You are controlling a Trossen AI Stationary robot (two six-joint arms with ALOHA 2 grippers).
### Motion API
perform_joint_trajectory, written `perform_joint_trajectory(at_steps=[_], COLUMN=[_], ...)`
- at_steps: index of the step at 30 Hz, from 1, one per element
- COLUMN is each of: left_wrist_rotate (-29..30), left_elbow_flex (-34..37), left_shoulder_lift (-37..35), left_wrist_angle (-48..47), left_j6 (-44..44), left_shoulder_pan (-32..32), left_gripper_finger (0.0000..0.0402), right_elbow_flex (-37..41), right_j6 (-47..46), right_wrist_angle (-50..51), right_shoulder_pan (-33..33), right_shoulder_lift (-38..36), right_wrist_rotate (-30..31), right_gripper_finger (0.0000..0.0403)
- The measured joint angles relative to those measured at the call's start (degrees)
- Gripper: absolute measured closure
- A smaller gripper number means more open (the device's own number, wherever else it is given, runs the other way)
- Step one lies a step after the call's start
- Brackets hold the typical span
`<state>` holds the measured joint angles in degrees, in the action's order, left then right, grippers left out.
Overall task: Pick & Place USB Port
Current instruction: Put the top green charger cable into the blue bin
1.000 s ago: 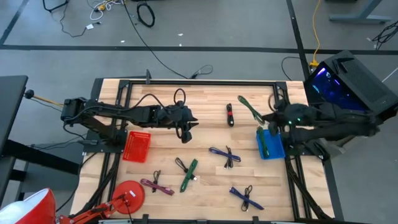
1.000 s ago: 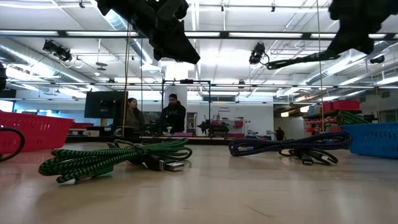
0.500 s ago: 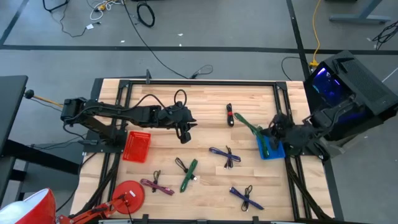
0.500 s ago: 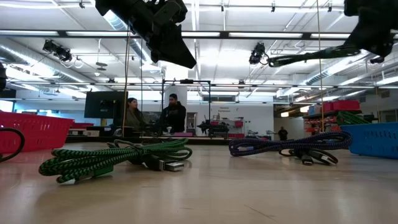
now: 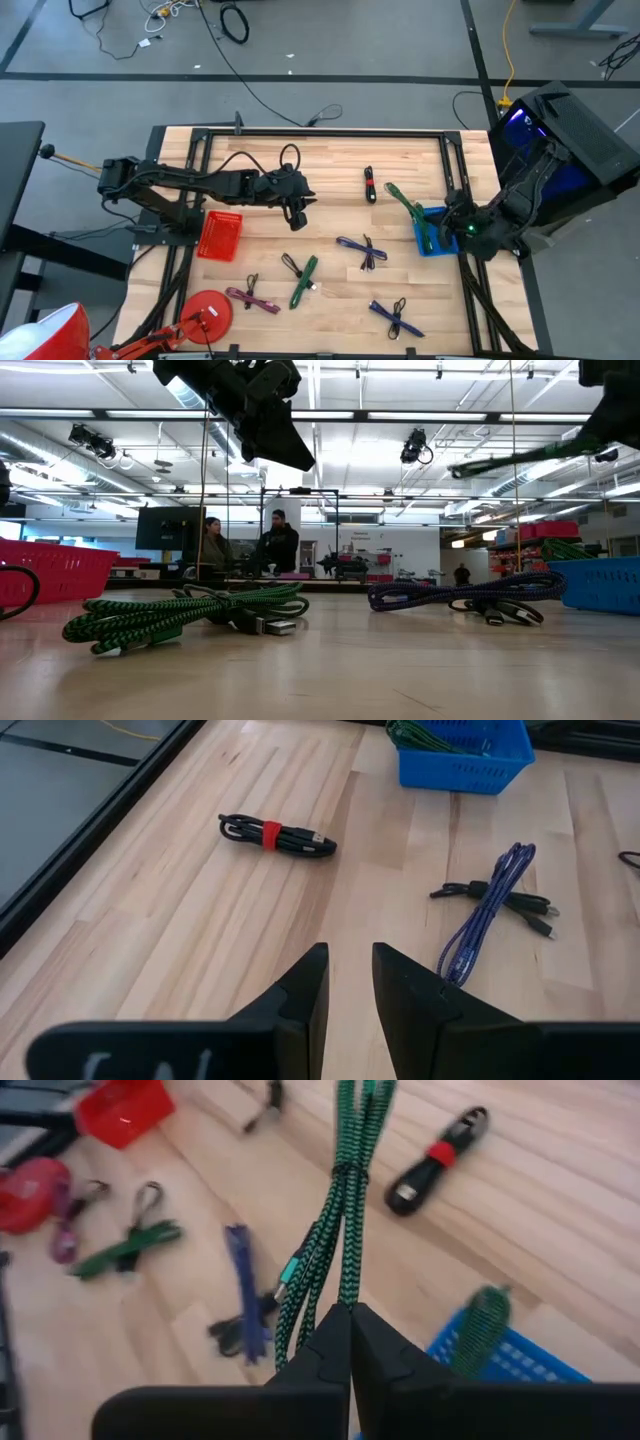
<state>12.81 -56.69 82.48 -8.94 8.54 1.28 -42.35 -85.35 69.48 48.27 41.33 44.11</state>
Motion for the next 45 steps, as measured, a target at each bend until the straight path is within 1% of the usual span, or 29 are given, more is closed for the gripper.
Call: perform_joint_trajectory(at_steps=[1,4,6,8,12,17,25,32,35,37,42,45], left_wrist_rotate=[0.0,0.0,0.0,0.0,0.0,0.0,0.0,0.0,0.0,0.0,0.0,0.0], left_elbow_flex=[0.0,0.0,0.0,0.0,0.0,0.0,0.0,0.0,0.0,0.0,0.0,0.0], left_shoulder_lift=[0.0,0.0,0.0,0.0,0.0,0.0,0.0,0.0,0.0,0.0,0.0,0.0], left_wrist_angle=[0.0,0.0,0.0,0.0,0.0,0.0,0.0,0.0,0.0,0.0,-0.1,-0.1], left_j6=[0.0,0.0,0.0,-0.1,-0.1,-0.1,-0.1,0.1,0.2,0.8,1.3,1.3], left_shoulder_pan=[0.0,0.0,0.0,0.0,0.0,0.0,0.0,0.0,0.0,0.0,0.0,0.0], left_gripper_finger=[0.0317,0.0317,0.0317,0.0317,0.0317,0.0317,0.0317,0.0317,0.0317,0.0317,0.0317,0.0317], right_elbow_flex=[0.0,0.0,0.0,0.0,0.0,-0.9,-3.2,-7.1,-7.3,-7.3,-7.3,-7.3], right_j6=[-2.1,-10.6,-15.8,-17.9,-27.2,-33.9,-36.2,-36.4,-36.7,-36.8,-36.9,-37.2], right_wrist_angle=[1.5,7.5,9.1,9.2,15.3,16.8,17.2,19.4,19.8,20.0,19.1,20.7], right_shoulder_pan=[0.9,3.2,5.2,7.3,10.6,12.9,13.3,13.5,13.3,12.9,12.6,12.5], right_shoulder_lift=[0.9,2.8,3.9,4.7,7.2,11.4,21.7,29.0,32.1,34.1,37.8,39.1], right_wrist_rotate=[-0.4,-4.2,-3.8,-2.7,-2.6,-2.8,-9.9,-12.1,-15.2,-16.7,-16.9,-20.9], right_gripper_finger=[0.0403,0.0403,0.0403,0.0403,0.0403,0.0403,0.0403,0.0403,0.0403,0.0403,0.0403,0.0403])
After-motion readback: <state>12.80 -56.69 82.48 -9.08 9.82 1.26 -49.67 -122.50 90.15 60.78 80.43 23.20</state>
